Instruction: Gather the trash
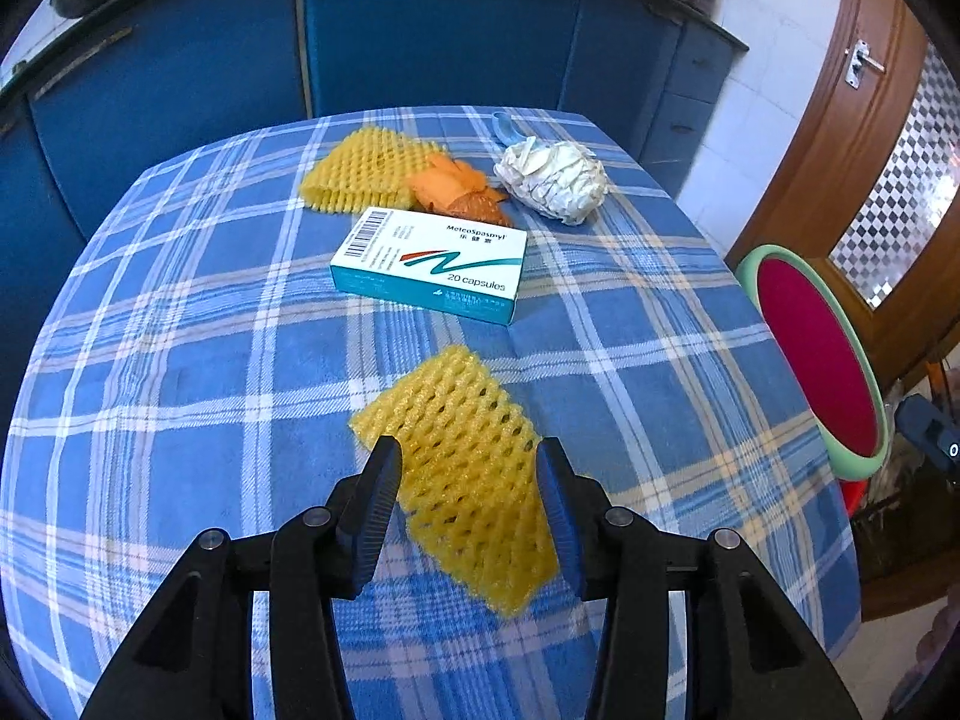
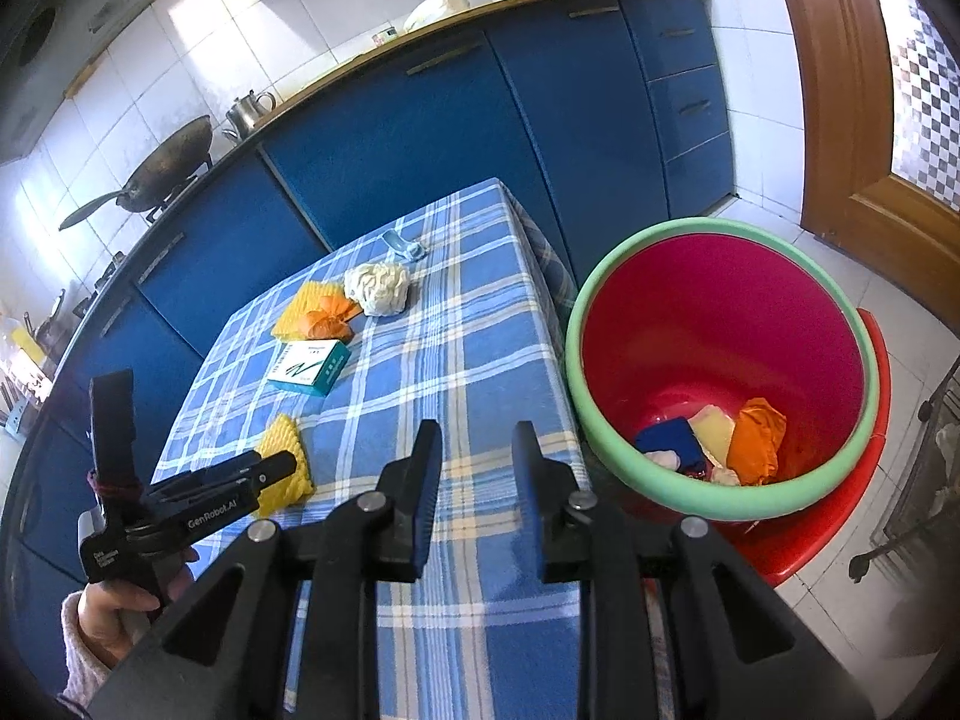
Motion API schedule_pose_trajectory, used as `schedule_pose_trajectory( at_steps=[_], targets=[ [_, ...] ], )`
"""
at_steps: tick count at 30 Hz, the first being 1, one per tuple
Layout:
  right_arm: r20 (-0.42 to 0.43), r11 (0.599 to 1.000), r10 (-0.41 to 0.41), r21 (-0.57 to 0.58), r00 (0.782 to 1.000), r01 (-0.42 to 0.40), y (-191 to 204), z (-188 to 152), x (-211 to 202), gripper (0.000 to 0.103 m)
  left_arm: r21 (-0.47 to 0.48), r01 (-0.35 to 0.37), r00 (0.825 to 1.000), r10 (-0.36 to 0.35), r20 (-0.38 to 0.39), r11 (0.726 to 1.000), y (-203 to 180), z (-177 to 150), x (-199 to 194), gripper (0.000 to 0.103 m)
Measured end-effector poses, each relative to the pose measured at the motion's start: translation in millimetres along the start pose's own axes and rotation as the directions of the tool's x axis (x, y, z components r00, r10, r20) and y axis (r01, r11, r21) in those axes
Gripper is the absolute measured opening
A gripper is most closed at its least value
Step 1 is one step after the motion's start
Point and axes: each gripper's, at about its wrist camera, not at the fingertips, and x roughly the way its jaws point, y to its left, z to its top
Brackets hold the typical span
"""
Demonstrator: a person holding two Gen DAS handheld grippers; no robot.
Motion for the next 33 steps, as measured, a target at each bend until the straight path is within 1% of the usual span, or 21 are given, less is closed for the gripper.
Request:
schedule_pose_trajectory(
  at_steps=[1, 3, 5, 6, 7, 9, 13, 16, 22, 26, 28, 31, 33],
  targets=[
    [-0.002, 1.000, 0.000, -0.003, 1.000, 0.000, 1.1, 0.1, 1.1, 0.026, 0.001, 0.003, 1.000, -0.003, 0.008, 1.000, -0.3, 0.4, 0.4, 0.047],
    [-0.006, 1.000, 0.000, -0.010, 1.000, 0.000, 3.3, 0.6, 2.9, 0.026, 0.007, 0.007, 1.000, -0.007, 0.019, 1.000, 0.3, 0.6, 1.4, 0.040],
    [-0.010, 1.000, 0.002, -0.016, 1.000, -0.002, 6.0, 1.3, 5.0, 0.026, -0.001, 0.017, 0.999, -0.017, 0.030, 1.000, 2.5, 0.9, 1.3, 0.029],
    [-0.011, 1.000, 0.003, -0.019, 1.000, -0.003, 6.9, 1.4, 5.7, 0.026, -0.005, 0.024, 0.999, -0.024, 0.032, 1.000, 3.8, 1.1, 1.1, 0.026],
    [-0.013, 1.000, 0.003, -0.024, 1.000, -0.003, 8.5, 1.9, 6.8, 0.026, -0.008, 0.026, 0.999, -0.026, 0.035, 1.000, 5.1, 1.3, 0.6, 0.018],
    [-0.019, 0.999, 0.003, -0.032, 1.000, -0.004, 11.5, 3.3, 9.6, 0.027, -0.017, 0.042, 0.998, -0.042, 0.041, 0.999, 8.3, 1.4, -0.9, 0.010],
    [-0.029, 0.999, 0.007, -0.050, 1.000, -0.009, 18.7, 5.5, 15.1, 0.028, -0.049, 0.075, 0.996, -0.072, 0.052, 0.996, 16.1, 1.8, -5.3, 0.002],
    [-0.038, 0.998, 0.010, -0.066, 0.999, -0.013, 25.5, 8.5, 20.7, 0.028, -0.052, 0.080, 0.994, -0.076, 0.081, 0.995, 20.6, 5.5, -12.8, 0.001],
    [-0.057, 0.995, 0.027, -0.093, 0.998, -0.032, 40.2, 15.3, 35.0, 0.028, -0.056, 0.072, 0.983, -0.062, 0.171, 0.996, 35.7, 23.3, -37.7, 0.001],
    [-0.072, 0.993, 0.038, -0.113, 0.997, -0.046, 52.7, 21.6, 48.3, 0.033, -0.076, 0.049, 0.979, -0.032, 0.202, 0.996, 51.2, 37.4, -43.9, 0.001],
    [-0.078, 0.991, 0.044, -0.122, 0.996, -0.054, 59.2, 25.7, 55.0, 0.034, -0.092, 0.041, 0.978, -0.021, 0.208, 0.995, 59.0, 42.7, -45.0, 0.001],
    [-0.081, 0.989, 0.049, -0.133, 0.996, -0.059, 68.9, 34.1, 67.2, 0.039, -0.116, 0.024, 0.975, 0.002, 0.222, 0.993, 72.3, 53.0, -45.2, 0.001],
    [-0.087, 0.989, 0.049, -0.133, 0.995, -0.060, 74.8, 41.2, 77.9, 0.040, -0.126, 0.016, 0.974, 0.013, 0.225, 0.992, 78.0, 59.3, -43.3, 0.001]
  ],
)
